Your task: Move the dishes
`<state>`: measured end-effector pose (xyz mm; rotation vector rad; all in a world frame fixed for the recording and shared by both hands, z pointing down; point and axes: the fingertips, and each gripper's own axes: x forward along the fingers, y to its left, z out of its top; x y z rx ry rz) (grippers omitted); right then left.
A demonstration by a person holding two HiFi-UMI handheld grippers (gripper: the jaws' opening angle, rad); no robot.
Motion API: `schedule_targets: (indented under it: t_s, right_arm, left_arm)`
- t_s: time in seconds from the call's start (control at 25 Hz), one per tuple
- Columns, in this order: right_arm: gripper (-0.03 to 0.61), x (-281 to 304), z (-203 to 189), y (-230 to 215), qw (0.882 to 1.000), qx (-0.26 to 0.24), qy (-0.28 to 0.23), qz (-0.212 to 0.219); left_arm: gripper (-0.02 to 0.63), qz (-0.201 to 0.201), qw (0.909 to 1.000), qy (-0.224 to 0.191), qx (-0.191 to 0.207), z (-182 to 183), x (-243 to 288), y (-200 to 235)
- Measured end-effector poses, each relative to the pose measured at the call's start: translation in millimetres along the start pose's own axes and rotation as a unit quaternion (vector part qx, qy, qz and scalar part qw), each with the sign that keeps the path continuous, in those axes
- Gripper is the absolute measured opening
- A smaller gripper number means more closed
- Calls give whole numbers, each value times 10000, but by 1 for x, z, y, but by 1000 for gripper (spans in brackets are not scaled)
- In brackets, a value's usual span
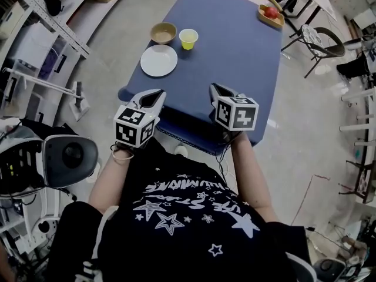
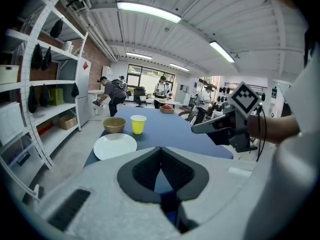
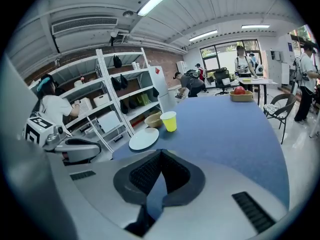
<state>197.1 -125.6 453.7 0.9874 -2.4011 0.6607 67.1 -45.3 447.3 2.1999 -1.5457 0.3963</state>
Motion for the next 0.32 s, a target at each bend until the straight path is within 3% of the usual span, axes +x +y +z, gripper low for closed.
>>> schedule_targets:
  t_s: [0.32]
  right_arm:
    - [3, 2, 10, -19, 9997, 183, -119, -100]
  left_arm:
    - [20, -53, 9999, -19, 126, 15, 10, 3]
